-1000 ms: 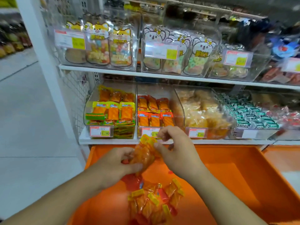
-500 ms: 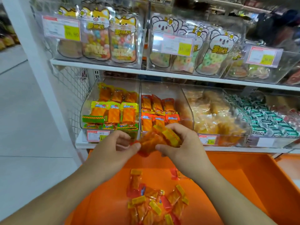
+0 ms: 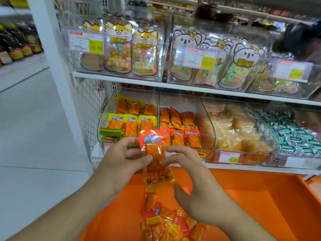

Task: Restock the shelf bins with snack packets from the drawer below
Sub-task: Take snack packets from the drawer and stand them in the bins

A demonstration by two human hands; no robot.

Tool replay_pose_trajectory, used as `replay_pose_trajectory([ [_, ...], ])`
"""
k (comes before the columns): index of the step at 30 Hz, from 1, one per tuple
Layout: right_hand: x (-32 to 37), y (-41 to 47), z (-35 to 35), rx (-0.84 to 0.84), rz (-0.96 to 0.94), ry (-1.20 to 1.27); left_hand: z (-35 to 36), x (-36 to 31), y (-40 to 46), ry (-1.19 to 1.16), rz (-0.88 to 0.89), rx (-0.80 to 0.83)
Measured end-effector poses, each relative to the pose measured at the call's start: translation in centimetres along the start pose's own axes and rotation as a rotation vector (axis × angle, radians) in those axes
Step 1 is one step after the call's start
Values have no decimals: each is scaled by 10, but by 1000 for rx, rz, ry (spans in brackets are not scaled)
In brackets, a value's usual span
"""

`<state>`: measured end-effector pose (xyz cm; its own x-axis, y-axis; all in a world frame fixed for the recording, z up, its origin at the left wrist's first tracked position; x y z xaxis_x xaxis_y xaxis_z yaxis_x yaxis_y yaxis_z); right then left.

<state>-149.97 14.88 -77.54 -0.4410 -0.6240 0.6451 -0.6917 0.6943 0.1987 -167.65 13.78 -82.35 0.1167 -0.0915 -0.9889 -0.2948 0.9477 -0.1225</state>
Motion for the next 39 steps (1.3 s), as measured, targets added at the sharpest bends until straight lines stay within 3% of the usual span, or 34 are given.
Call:
replay_pose_trajectory([
  [4, -20, -4, -13, -238, 175, 230, 7, 2, -6, 37, 11, 34],
  [7, -34, -2, -3, -236, 309, 374, 17, 5, -10, 51, 17, 61],
  [15, -55, -4, -17, -384, 386, 538, 20, 14, -8, -74, -24, 51],
  [20, -60, -4, -20, -377, 369, 432, 21, 17, -5, -155, -51, 32],
  [25, -48, -1, -12, -350, 306, 308, 27, 10, -7, 4, 7, 56],
  [28, -46, 3, -14, -366, 273, 331, 24, 8, -2, 22, 31, 25],
  [34, -42, 27, -15, -226, 236, 400, 31, -14, 17, 60, 81, 24],
  [39, -76, 55, -41, -305, 301, 471, 38, -38, 46, 345, 258, 24],
])
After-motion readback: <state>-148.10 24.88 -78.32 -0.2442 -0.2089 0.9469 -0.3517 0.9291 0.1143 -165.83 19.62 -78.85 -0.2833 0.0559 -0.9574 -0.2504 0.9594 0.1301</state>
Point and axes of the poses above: each hand's wrist, its own y-axis towards the middle knuckle, its own z-axis out of the palm, x = y × z, the point moved 10 cm from there along y, towards the middle knuckle, and after that the axes turned 2 degrees about -y, right-handed, at the moved point
